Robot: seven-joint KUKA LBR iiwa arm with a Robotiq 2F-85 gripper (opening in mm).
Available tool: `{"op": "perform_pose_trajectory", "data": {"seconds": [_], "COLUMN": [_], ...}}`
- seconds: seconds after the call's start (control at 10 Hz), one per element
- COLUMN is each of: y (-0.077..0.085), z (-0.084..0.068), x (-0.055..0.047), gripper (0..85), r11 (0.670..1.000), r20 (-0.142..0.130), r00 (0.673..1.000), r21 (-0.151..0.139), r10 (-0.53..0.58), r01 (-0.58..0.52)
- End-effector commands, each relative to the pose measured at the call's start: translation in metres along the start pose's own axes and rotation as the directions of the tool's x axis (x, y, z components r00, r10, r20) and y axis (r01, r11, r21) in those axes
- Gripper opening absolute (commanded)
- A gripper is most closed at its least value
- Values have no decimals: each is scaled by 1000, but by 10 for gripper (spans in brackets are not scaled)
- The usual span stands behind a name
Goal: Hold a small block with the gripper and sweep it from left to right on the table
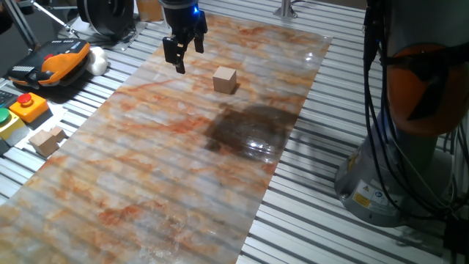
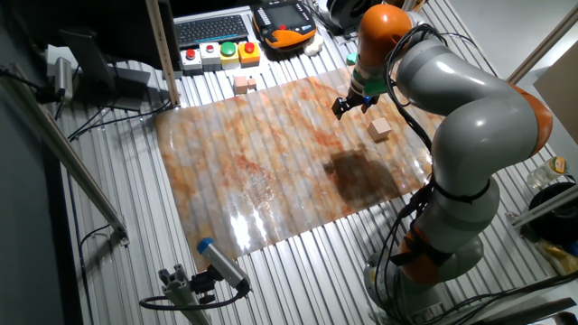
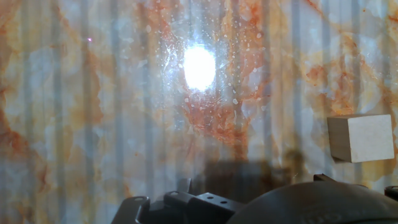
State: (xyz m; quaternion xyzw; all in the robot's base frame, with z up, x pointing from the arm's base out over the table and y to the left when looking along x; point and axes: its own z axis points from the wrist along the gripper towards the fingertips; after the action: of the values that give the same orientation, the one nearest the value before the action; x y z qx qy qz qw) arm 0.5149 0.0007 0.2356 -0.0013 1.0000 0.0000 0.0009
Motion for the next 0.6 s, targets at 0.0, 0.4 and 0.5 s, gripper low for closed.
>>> {"op": "perform_pose_trajectory", "data": {"seconds": [0.0,0.4,0.5], "y": [0,-5,-7], "z": [0,-10,-13], "x": [0,-1,-1], "gripper": [0,0,0], "r11": [1000,953,955], "r20": [0,-51,-48], "r00": [1000,955,956], "r21": [0,-58,-51], "r10": [0,293,290], "r01": [0,-296,-293]}}
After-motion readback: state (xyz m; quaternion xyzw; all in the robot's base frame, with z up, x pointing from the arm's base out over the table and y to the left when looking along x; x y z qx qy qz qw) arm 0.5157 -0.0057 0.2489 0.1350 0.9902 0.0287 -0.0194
